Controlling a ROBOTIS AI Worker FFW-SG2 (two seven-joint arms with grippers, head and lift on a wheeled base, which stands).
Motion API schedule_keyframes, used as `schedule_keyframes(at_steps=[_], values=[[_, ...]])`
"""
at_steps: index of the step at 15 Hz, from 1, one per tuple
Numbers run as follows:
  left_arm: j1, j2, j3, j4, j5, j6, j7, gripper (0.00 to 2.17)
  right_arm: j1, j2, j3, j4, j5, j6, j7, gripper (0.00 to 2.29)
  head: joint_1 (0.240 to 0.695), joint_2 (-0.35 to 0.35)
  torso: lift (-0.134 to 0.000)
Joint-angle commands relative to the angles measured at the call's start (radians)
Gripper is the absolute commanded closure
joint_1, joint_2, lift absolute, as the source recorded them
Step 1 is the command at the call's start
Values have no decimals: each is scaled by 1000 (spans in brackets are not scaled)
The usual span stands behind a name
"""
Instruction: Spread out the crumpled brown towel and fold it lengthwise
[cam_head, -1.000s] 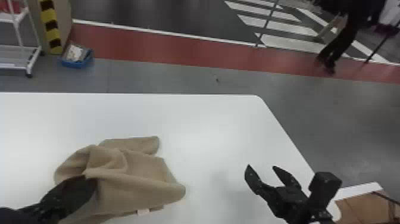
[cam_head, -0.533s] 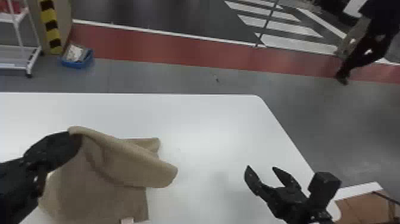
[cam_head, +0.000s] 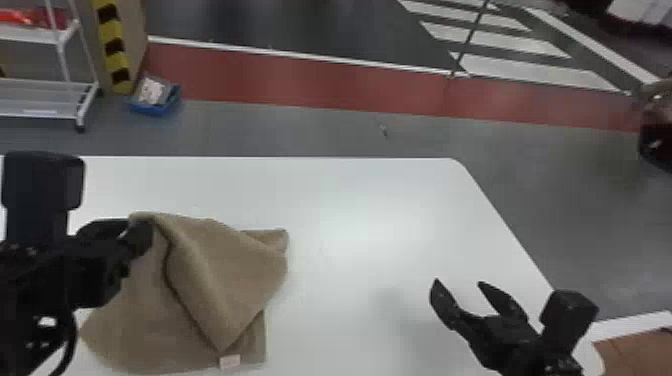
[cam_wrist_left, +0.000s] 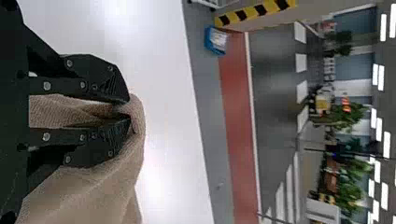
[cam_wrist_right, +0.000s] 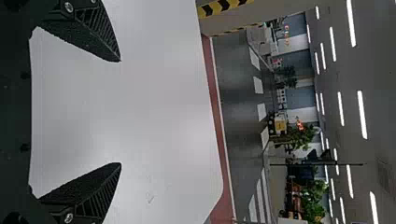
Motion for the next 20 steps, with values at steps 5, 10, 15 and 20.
schedule_keyframes(at_steps=[5, 10, 15, 20], values=[[55, -3, 16, -14, -55, 102, 26, 33, -5, 1, 15, 3, 16, 3, 0, 87, 695, -247, -124], [167, -3, -16, -132, -43, 65, 99, 33, -28, 1, 34, 1, 29, 37, 0, 87, 695, -220, -124], [337, -3, -85, -154, -41, -104, 86, 83, -33, 1, 34, -20, 29, 71, 0, 87, 695, -249, -124], [322, -3, -68, -36, -77, -107, 49, 225, -33, 1, 34, -28, 33, 80, 0, 87, 695, -297, -124]])
